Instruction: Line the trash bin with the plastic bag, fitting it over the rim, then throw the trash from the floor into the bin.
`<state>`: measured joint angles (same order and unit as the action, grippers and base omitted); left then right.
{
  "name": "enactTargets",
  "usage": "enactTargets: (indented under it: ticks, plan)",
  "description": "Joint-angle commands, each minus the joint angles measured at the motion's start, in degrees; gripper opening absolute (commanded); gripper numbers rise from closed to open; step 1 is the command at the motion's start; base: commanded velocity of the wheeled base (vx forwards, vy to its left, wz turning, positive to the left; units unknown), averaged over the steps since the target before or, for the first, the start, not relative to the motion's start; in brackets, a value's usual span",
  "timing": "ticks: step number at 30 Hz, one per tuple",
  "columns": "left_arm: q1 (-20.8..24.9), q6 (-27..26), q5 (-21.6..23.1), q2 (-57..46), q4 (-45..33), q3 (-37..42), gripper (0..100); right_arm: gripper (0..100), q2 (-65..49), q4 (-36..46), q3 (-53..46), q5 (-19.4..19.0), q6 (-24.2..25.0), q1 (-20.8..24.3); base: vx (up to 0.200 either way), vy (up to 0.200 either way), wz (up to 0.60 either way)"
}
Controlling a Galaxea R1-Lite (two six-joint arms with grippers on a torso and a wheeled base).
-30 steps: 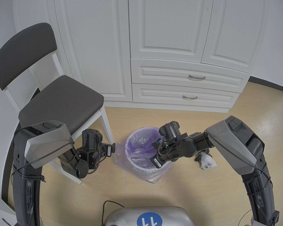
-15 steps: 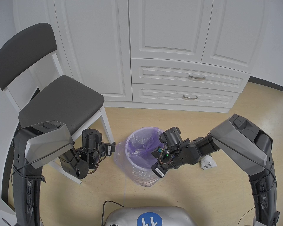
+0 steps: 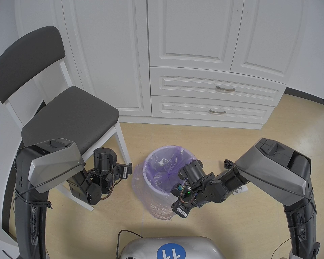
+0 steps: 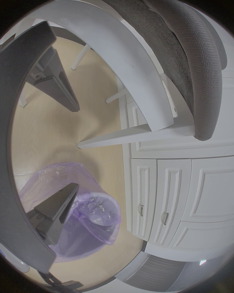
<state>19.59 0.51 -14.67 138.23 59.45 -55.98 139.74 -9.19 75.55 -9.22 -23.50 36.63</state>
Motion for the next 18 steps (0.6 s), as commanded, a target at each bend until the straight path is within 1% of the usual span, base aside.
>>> enactTargets:
  ticks: [1, 6, 10, 16, 18]
  plan:
    - [0.01, 0.02, -0.01, 0.02, 0.05, -0.10, 100, 0, 1.85, -0.21, -0.13, 0.16, -0.31, 0.81, 0.000, 0.000, 0.00]
    - [0.01, 0.02, -0.01, 0.11, 0.05, -0.18, 100, 0, 4.84, -1.44, 0.66, 1.04, -1.11, 1.25, 0.000, 0.000, 0.00]
    - [-0.08, 0.02, -0.01, 0.02, 0.05, -0.27, 100, 0, 7.12, -3.11, 2.24, 3.59, -1.02, 0.98, 0.000, 0.000, 0.00]
    - [-0.08, 0.02, -0.01, 0.11, 0.05, -0.36, 100, 0, 7.39, -3.20, 3.03, 4.03, -1.19, 0.72, 0.000, 0.000, 0.00]
    - [-0.08, 0.02, -0.01, 0.11, 0.05, -0.27, 100, 0, 7.56, -3.20, 3.64, 5.00, -1.19, 0.72, 0.000, 0.000, 0.00]
